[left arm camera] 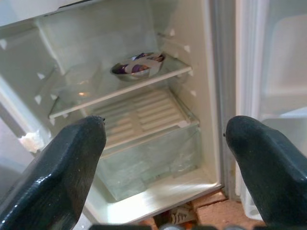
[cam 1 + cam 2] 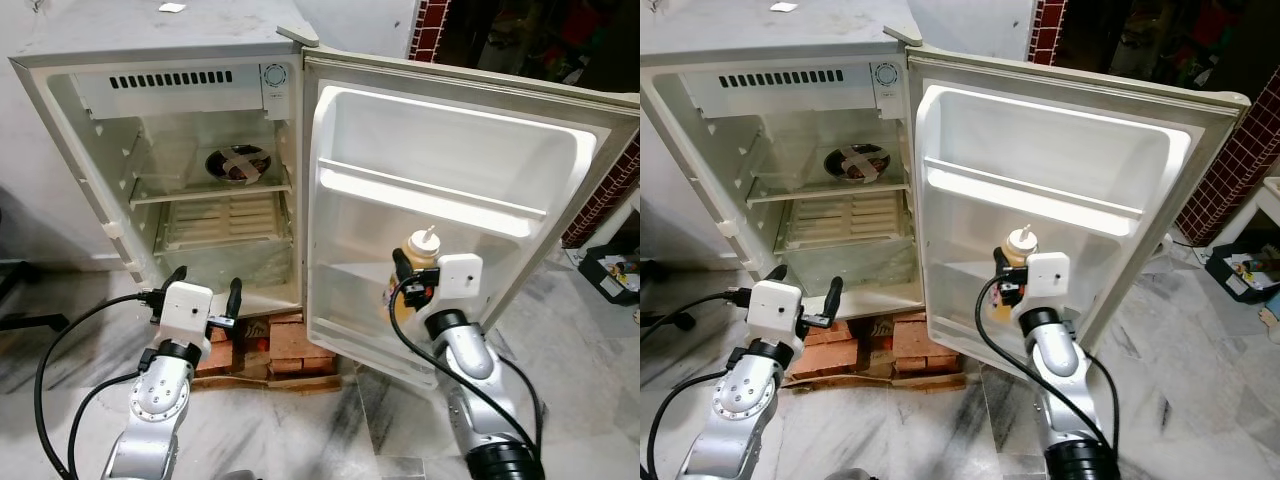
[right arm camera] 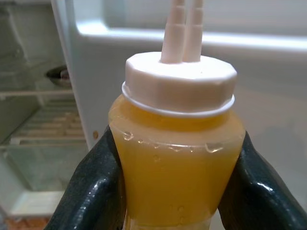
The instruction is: Restocking fridge
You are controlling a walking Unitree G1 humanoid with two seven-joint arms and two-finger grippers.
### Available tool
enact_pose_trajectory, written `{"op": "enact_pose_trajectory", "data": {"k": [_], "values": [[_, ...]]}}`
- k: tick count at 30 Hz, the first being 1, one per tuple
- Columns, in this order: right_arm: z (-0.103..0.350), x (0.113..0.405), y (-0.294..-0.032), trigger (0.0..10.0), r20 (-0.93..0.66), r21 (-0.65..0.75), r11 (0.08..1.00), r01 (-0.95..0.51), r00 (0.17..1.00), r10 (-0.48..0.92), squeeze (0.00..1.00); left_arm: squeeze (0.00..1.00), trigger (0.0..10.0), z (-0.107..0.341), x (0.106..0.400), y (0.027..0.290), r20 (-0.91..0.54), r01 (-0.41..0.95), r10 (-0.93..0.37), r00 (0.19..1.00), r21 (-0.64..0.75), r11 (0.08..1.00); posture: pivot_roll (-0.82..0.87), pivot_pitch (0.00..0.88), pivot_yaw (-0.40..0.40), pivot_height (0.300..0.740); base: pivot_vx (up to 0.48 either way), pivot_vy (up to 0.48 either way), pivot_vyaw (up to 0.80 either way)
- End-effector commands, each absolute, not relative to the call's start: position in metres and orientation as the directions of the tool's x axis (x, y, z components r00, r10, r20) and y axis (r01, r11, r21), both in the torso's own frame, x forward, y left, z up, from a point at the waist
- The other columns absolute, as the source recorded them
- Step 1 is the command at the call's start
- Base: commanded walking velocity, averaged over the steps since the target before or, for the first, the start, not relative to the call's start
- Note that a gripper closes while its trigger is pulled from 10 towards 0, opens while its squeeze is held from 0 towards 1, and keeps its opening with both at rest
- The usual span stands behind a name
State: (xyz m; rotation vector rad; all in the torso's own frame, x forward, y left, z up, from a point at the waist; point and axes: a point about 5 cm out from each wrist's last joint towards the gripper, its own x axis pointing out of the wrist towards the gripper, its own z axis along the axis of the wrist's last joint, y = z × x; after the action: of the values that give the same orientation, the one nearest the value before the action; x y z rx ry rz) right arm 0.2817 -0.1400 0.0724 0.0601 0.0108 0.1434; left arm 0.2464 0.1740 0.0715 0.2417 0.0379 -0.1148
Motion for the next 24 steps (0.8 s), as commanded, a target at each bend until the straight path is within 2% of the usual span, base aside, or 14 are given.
{"op": "enact_pose_trajectory", "data": {"k": [1, 8, 24], "values": [[0.079, 0.287, -0.15, 10.0, 0.026, 0.073, 0.992, -0.107, 0.994, 0.105, 0.0, 0.0, 10.0, 0.073, 0.249, 0.175, -0.054, 0.124, -0.114, 0.992, 0.238, 0.963, 0.05, 0.0, 0.006, 0.74, 0.0, 0.0, 0.0], [0.086, 0.294, -0.167, 10.0, 0.058, 0.061, 0.997, -0.056, 0.997, 0.052, 0.0, 0.0, 10.0, 0.071, 0.26, 0.171, -0.048, 0.142, -0.134, 0.99, 0.242, 0.96, 0.03, 0.0, -0.005, 0.74, 0.0, 0.0, 0.0], [0.089, 0.288, -0.169, 10.0, 0.062, -0.058, 0.995, -0.078, 0.995, 0.082, 0.0, 0.0, 10.0, 0.072, 0.262, 0.172, -0.012, 0.117, -0.118, 0.993, 0.238, 0.964, 0.01, 0.0, -0.045, 0.74, 0.0, 0.0, 0.0]]}}
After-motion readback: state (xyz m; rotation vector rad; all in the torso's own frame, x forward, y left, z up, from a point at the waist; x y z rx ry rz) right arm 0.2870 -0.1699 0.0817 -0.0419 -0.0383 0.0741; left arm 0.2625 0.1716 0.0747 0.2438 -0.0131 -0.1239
